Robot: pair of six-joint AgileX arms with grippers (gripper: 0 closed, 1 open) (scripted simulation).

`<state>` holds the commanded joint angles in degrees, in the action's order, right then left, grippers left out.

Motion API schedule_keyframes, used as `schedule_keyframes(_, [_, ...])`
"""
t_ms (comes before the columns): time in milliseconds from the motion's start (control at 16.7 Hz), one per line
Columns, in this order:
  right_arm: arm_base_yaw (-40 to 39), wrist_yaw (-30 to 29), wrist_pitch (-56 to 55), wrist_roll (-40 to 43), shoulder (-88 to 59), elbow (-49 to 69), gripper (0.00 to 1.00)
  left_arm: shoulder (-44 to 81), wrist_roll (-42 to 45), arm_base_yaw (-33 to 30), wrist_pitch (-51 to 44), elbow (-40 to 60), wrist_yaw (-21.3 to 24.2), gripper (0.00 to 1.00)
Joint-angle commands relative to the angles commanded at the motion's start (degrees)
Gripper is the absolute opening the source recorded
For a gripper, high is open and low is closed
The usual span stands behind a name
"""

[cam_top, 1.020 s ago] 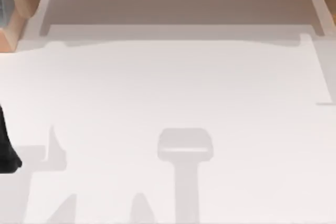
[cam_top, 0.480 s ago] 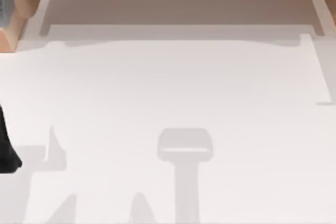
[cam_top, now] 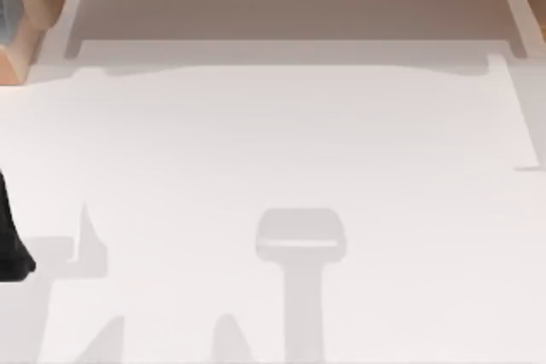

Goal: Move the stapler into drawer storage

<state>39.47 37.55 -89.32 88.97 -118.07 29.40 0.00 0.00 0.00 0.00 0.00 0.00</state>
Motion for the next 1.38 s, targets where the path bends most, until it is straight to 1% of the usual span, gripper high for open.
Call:
schedule_keyframes(60, [0.0,0.0,0.0,0.0,0.0,0.0,1.0,0.0,0.0,0.0,0.0,0.0,0.0,1.0])
schedule_keyframes(840, [0.0,0.0,0.0,0.0,0.0,0.0,0.02,0.0,0.0,0.0,0.0,0.0,0.0,1.0])
schedule_keyframes(900, [0.0,0.0,0.0,0.0,0.0,0.0,0.0,0.0,0.0,0.0,0.0,0.0,0.0,1.0])
schedule_keyframes(1380, [0.1,0.0,0.1,-0.1,-0.1,0.0,0.0,0.0,0.0,0.0,0.0,0.0,0.0,1.0])
